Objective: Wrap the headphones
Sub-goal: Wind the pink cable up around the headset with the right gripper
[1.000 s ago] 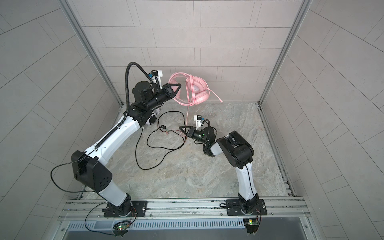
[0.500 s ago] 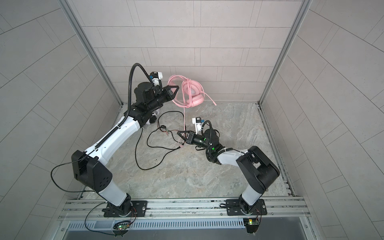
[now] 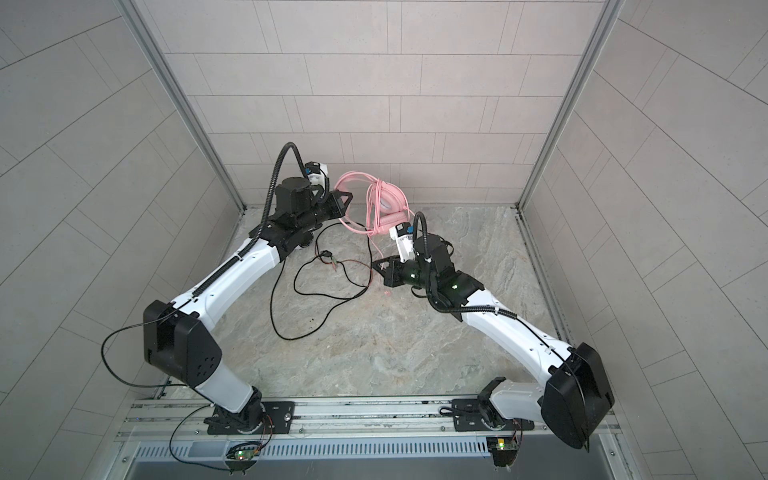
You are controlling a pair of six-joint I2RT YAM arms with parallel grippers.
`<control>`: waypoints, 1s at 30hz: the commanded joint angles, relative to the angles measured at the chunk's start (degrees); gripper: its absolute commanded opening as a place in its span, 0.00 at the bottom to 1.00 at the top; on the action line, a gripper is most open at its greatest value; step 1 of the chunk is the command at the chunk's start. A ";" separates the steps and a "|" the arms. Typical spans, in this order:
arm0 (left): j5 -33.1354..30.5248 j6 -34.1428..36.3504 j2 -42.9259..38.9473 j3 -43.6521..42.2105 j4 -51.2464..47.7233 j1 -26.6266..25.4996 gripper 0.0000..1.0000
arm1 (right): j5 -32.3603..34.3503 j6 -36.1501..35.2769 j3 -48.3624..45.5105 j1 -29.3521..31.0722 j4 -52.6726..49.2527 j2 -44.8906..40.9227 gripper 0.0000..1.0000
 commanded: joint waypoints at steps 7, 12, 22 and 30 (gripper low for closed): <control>0.83 11.12 -5.50 -0.79 -6.58 -0.76 0.00 | 4.44 -14.48 16.35 -5.89 -25.97 1.19 0.03; 1.41 17.65 -5.72 2.23 -17.14 -2.73 0.00 | 14.59 -22.21 26.77 -6.63 -37.00 4.27 0.03; 5.31 21.19 -4.12 5.20 -27.70 -5.20 0.00 | 28.24 -28.61 37.32 -6.51 -43.79 8.51 0.03; 7.86 18.70 -4.99 5.45 -28.08 -6.65 0.00 | 37.09 -30.25 34.03 -5.40 -37.16 6.93 0.06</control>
